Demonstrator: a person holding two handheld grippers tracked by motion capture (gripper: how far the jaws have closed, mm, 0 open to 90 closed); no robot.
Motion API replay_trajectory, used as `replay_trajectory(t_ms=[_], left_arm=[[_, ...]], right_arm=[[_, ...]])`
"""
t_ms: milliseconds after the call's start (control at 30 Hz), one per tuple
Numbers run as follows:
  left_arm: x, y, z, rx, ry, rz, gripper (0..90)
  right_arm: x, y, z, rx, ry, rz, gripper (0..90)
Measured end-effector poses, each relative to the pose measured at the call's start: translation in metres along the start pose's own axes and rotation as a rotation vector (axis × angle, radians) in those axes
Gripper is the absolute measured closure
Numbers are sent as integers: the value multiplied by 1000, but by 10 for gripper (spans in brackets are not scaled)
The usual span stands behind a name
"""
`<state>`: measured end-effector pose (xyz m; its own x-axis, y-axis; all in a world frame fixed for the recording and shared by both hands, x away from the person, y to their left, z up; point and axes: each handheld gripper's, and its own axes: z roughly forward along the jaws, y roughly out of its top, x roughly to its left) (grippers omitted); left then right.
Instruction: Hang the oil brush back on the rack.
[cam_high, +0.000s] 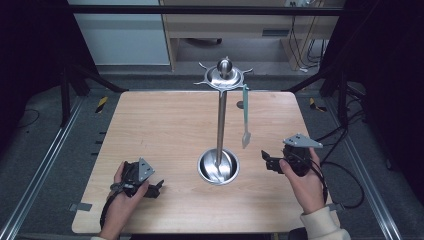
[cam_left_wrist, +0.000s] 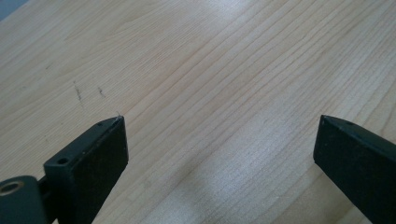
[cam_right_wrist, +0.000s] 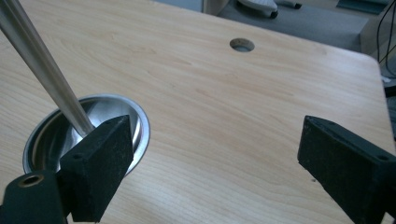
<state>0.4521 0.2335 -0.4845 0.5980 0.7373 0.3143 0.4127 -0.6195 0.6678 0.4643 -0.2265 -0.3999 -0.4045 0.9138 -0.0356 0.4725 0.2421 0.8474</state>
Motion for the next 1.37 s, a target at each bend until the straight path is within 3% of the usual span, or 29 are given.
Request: replay_trajectory(t_ms=[367,867,1167,1233,1367], left_arm=[[0,0,0,2,0,2,27],[0,0,0,-2,0,0,27],[-1,1,1,3,-3,11,27],[-1,1,1,3,-3,12,27],[-1,2,1,0,-3,10,27]], right_arm=[[-5,-12,33,68,42,38,118],[-15,-29,82,133,17,77,129],[-19,-37,101,154,24,101,137],[-18,-39,102,165,12,84,136],[-18,-42,98,153,19,106,132]])
